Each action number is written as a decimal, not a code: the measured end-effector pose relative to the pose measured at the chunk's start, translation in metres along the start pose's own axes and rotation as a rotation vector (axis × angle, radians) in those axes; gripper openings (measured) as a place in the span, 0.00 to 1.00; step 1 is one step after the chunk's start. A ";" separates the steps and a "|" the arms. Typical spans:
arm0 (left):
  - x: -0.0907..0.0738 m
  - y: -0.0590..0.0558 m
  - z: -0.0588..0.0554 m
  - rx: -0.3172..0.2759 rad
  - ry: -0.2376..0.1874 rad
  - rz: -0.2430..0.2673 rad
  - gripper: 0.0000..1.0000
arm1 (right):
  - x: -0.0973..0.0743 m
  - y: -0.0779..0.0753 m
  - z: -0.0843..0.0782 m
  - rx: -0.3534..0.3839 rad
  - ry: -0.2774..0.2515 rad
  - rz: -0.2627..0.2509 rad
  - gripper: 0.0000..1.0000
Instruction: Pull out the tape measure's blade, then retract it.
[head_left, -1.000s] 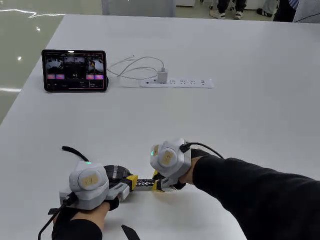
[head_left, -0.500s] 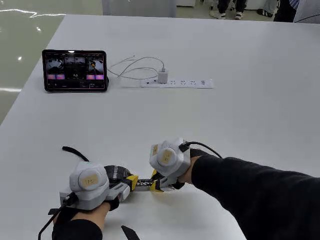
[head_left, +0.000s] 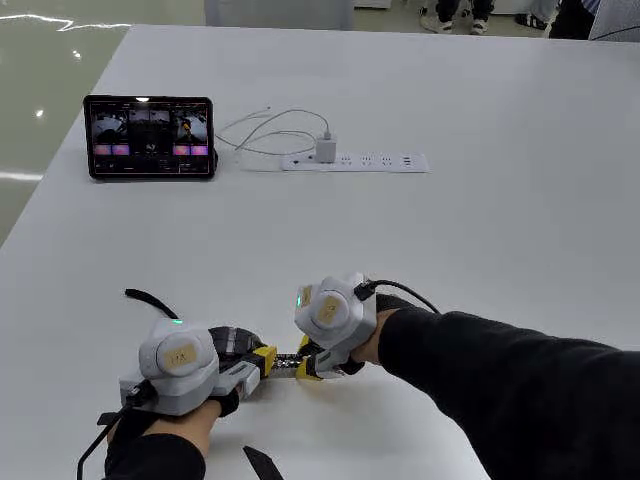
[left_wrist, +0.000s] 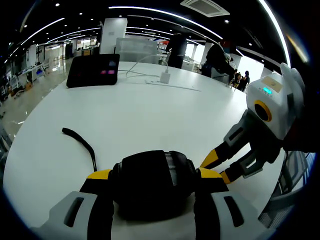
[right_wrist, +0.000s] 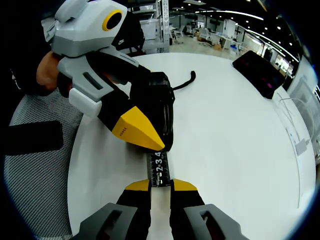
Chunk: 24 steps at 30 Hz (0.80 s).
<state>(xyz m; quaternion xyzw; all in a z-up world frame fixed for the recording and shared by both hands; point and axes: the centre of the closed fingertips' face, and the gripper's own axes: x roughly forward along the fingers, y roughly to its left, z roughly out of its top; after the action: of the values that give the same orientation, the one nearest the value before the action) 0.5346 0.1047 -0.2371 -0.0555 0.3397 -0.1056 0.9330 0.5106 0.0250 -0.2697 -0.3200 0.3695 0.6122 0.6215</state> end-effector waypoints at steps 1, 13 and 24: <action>0.000 0.000 0.000 0.000 0.000 0.000 0.60 | 0.000 0.000 0.000 0.003 -0.002 0.002 0.09; 0.000 0.000 0.000 -0.001 0.001 -0.001 0.60 | 0.004 0.001 0.006 0.001 -0.019 0.004 0.09; 0.000 0.000 0.000 -0.005 0.001 -0.001 0.60 | 0.007 0.000 0.012 0.008 -0.043 0.005 0.09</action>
<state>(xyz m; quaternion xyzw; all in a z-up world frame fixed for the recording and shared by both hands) 0.5346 0.1047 -0.2370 -0.0581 0.3404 -0.1054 0.9326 0.5108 0.0387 -0.2695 -0.3032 0.3592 0.6189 0.6292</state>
